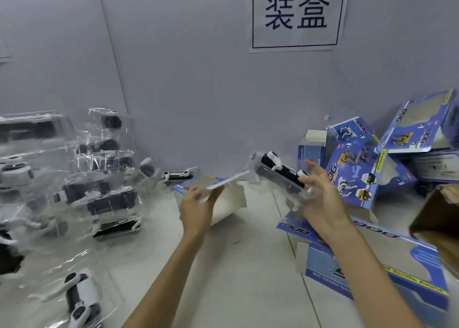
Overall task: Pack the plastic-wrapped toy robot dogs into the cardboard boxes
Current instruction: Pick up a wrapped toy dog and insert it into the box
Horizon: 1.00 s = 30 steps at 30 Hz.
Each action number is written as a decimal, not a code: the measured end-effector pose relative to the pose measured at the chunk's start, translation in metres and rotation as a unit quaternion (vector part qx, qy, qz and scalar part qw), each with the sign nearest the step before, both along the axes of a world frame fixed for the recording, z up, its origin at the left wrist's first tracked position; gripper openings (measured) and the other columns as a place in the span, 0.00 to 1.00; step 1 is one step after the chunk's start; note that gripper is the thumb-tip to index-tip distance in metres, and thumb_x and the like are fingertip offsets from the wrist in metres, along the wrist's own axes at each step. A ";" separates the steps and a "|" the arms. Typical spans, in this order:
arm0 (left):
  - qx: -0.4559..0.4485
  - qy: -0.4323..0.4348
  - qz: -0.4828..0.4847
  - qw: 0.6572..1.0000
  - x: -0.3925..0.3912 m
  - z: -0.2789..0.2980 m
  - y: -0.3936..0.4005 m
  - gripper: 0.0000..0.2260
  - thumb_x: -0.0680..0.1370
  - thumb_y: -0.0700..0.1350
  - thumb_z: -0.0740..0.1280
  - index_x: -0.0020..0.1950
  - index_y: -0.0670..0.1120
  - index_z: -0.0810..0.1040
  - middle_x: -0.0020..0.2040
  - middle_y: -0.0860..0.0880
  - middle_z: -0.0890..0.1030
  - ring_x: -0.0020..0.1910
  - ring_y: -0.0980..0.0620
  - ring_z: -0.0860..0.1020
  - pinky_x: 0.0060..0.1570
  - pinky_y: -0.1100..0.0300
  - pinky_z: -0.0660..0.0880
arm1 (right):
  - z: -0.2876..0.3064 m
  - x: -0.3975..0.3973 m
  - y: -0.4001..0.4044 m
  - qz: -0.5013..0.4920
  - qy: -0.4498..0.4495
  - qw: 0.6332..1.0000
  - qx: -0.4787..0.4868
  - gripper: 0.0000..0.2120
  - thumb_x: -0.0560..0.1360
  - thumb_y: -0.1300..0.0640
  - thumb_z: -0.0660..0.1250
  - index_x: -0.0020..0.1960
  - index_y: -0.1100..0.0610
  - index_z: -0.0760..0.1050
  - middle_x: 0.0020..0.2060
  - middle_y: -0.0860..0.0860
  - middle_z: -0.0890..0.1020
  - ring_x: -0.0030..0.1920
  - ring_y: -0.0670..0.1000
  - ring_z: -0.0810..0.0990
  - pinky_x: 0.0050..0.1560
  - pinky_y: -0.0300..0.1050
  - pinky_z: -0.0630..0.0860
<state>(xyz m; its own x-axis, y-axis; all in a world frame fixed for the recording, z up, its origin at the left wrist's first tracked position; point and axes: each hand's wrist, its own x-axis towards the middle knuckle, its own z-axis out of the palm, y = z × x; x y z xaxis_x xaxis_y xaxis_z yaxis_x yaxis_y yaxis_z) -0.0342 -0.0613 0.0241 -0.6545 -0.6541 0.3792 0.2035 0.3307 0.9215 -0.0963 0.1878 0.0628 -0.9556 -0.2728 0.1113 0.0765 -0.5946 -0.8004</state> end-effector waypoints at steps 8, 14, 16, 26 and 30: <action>0.000 -0.034 0.003 0.999 -0.008 0.038 -0.022 0.28 0.72 0.59 0.79 0.22 0.48 0.69 0.23 0.56 0.62 0.25 0.55 0.61 0.29 0.62 0.57 | 0.000 0.007 0.004 0.223 0.036 0.968 0.107 0.29 0.73 0.65 0.67 0.70 0.45 0.78 0.69 0.60 0.76 0.54 0.62 0.82 0.48 0.57 0.79; -0.020 0.003 -0.037 0.999 0.003 0.036 -0.021 0.19 0.73 0.56 0.80 0.38 0.40 0.84 0.31 0.49 0.70 0.34 0.52 0.64 0.38 0.55 0.60 | -0.007 0.007 -0.018 0.068 0.005 0.975 0.213 0.22 0.75 0.66 0.67 0.61 0.42 0.80 0.58 0.58 0.78 0.49 0.62 0.81 0.47 0.58 0.71; -0.049 0.013 -0.035 0.998 0.008 0.033 -0.022 0.15 0.74 0.53 0.79 0.32 0.48 0.81 0.29 0.57 0.70 0.32 0.54 0.65 0.35 0.61 0.61 | -0.009 0.008 -0.029 -0.023 0.000 0.973 0.228 0.21 0.75 0.64 0.68 0.58 0.40 0.78 0.52 0.55 0.79 0.49 0.59 0.80 0.41 0.53 0.71; -0.215 0.028 -0.089 0.972 0.030 -0.010 -0.008 0.21 0.74 0.27 0.71 0.60 0.48 0.87 0.58 0.58 0.85 0.59 0.58 0.81 0.54 0.59 0.79 | -0.015 0.017 -0.054 -0.247 0.097 0.926 0.269 0.23 0.73 0.62 0.69 0.58 0.37 0.76 0.58 0.61 0.78 0.49 0.59 0.81 0.46 0.54 0.81; -0.249 0.009 -0.132 0.960 0.034 -0.008 -0.004 0.24 0.72 0.28 0.70 0.64 0.49 0.85 0.63 0.57 0.82 0.63 0.58 0.78 0.57 0.64 0.76 | -0.020 0.022 -0.060 -0.295 0.108 0.917 0.248 0.23 0.73 0.64 0.70 0.59 0.39 0.77 0.59 0.59 0.75 0.49 0.59 0.81 0.50 0.57 0.83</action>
<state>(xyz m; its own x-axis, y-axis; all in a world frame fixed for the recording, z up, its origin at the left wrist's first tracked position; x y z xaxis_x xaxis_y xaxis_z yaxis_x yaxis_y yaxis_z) 0.0001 -0.0652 0.0163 -0.7628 -0.2023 0.6142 0.3542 0.6639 0.6586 -0.0745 0.1280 0.0427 -0.9234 0.2152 0.3177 -0.3337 -0.0412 -0.9418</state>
